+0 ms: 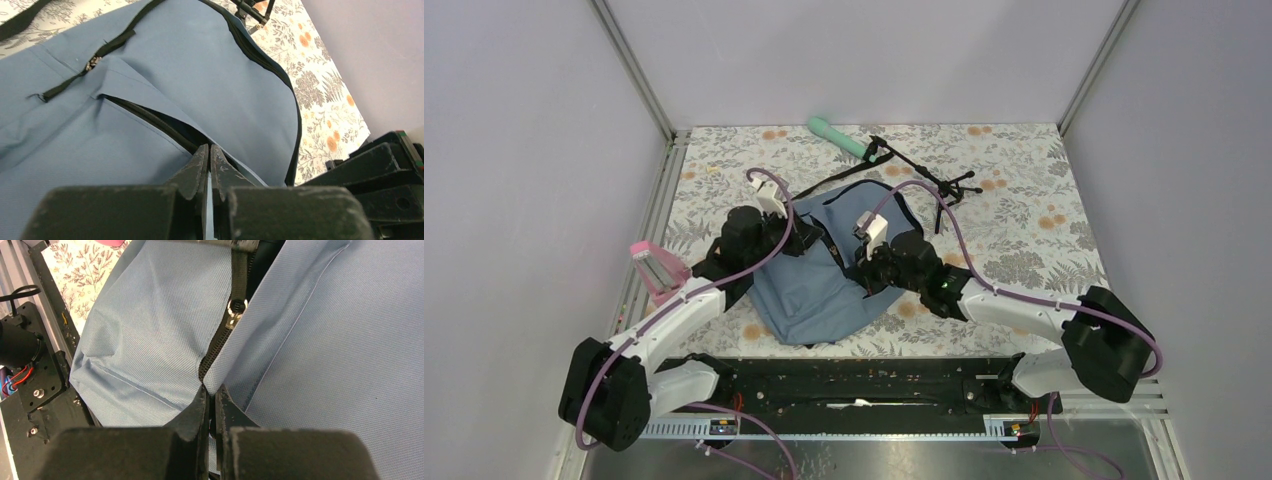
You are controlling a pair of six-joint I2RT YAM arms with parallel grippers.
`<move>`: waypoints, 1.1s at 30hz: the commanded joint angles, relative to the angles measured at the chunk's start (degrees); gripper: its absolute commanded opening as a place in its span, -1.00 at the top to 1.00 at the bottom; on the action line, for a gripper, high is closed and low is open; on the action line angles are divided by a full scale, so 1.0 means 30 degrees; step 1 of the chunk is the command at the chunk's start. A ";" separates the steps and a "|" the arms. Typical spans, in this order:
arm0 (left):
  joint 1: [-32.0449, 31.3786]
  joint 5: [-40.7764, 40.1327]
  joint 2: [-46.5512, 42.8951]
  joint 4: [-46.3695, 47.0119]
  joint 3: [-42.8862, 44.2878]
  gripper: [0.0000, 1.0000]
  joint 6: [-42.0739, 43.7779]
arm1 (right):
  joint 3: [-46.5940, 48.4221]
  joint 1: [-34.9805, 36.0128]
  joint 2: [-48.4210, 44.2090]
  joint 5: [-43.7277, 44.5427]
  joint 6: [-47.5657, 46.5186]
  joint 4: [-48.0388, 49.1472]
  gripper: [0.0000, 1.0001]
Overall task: Pack the student bag
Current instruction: Zip the student bag at the center of the board.
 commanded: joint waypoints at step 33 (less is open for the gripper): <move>0.2945 -0.3089 0.6319 0.3465 0.3600 1.00 -0.0187 | -0.1592 0.0373 -0.2994 -0.0848 -0.0481 -0.3576 1.00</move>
